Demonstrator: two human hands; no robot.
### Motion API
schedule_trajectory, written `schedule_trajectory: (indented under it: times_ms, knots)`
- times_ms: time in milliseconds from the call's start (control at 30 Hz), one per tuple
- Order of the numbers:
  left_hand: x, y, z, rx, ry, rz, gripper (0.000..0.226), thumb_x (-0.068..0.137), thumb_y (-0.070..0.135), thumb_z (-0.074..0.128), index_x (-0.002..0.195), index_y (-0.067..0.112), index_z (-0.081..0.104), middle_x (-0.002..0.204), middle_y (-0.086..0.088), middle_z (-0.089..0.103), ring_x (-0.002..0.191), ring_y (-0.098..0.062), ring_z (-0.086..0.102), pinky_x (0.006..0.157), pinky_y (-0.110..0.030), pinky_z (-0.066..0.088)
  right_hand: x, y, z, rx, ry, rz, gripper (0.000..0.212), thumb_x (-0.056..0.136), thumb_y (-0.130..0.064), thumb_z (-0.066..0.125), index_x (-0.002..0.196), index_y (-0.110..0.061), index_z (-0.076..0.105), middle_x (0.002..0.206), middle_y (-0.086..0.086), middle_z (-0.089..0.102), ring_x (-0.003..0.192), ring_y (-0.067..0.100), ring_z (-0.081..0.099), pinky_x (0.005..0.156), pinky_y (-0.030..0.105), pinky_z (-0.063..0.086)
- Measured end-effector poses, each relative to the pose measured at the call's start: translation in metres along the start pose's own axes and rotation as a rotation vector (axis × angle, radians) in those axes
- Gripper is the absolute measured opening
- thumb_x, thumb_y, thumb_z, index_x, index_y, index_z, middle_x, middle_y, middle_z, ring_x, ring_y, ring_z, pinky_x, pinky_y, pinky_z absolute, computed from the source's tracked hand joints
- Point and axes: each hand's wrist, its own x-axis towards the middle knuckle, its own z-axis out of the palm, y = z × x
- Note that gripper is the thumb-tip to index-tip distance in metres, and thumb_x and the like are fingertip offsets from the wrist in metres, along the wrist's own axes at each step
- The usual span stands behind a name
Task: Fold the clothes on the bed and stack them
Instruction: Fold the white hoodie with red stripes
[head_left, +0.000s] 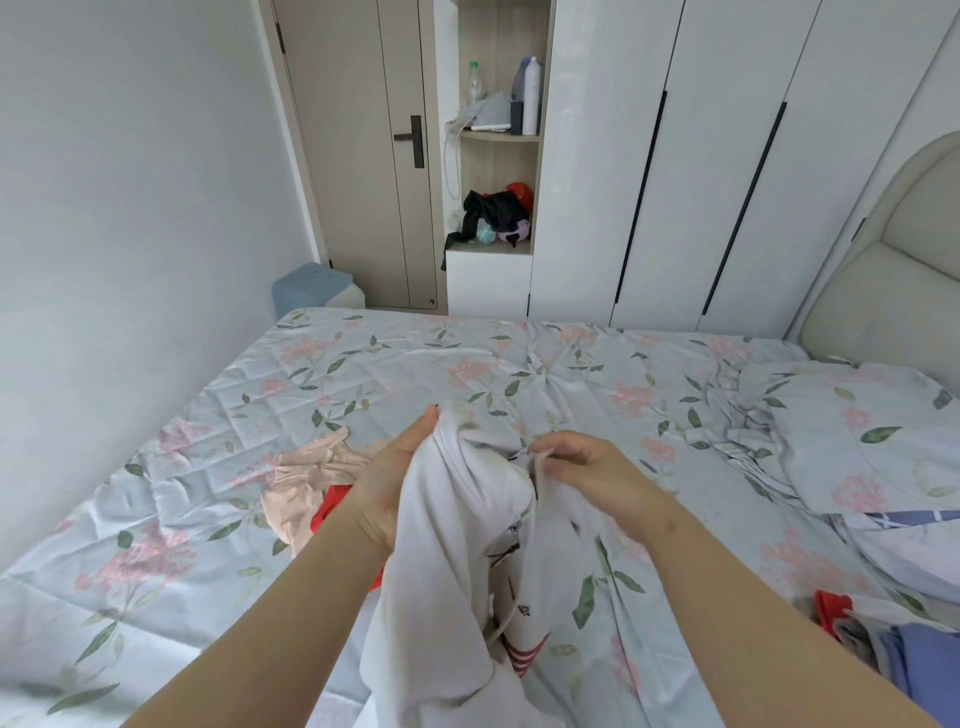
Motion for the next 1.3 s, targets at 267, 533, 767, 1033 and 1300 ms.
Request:
schedule_trajectory:
  times_ms: [267,533,767,1033,1300]
  knots:
    - [0.002,-0.006,-0.001,-0.067,0.114,0.095,0.063,0.095,0.042,0.039,0.063,0.001,0.075,0.070,-0.013,0.071,0.060,-0.023,0.070,0.047,-0.029,0.056,-0.017,0.062,0.044,0.565,0.129,0.407,0.040,0.096,-0.041,0.043,0.090,-0.006,0.062,0.090,0.015,0.062,0.080,0.024,0.055,0.078,0.033,0.043]
    - [-0.008,0.009,-0.007,-0.071,0.084,0.126,0.051,0.035,0.025,0.088,0.073,-0.006,0.074,0.077,-0.021,0.071,0.065,-0.030,0.071,0.044,-0.039,0.054,-0.015,0.059,0.048,0.331,-0.203,0.514,0.037,0.097,-0.044,0.043,0.121,-0.022,0.061,0.116,0.003,0.067,0.111,0.019,0.060,0.103,0.037,0.044]
    - [0.009,0.044,-0.023,0.125,0.255,0.129,0.052,0.090,0.048,0.049,0.095,0.002,0.074,0.101,-0.018,0.070,0.088,-0.030,0.069,0.082,-0.043,0.049,-0.001,0.008,-0.007,0.161,-0.099,0.324,0.013,0.090,-0.012,0.061,0.101,-0.016,0.067,0.107,0.007,0.068,0.097,0.024,0.064,0.088,0.041,0.050]
    - [0.002,0.130,0.023,0.917,0.358,0.579,0.007,0.086,0.017,0.068,0.092,0.013,0.067,0.088,-0.004,0.071,0.087,-0.024,0.064,0.082,-0.036,0.054,0.006,-0.106,-0.064,0.101,0.399,-0.262,0.026,0.085,0.004,0.060,0.088,-0.022,0.064,0.102,0.000,0.064,0.086,0.014,0.057,0.073,0.019,0.047]
    - [-0.003,0.168,0.047,1.711,0.405,0.686,0.015,0.087,0.026,0.068,0.083,0.012,0.066,0.072,-0.001,0.060,0.069,-0.017,0.054,0.062,-0.021,0.041,-0.016,-0.142,-0.096,-0.509,0.280,-0.352,0.030,0.082,-0.019,0.072,0.101,-0.034,0.055,0.069,-0.012,0.044,0.057,0.003,0.039,0.048,0.007,0.034]
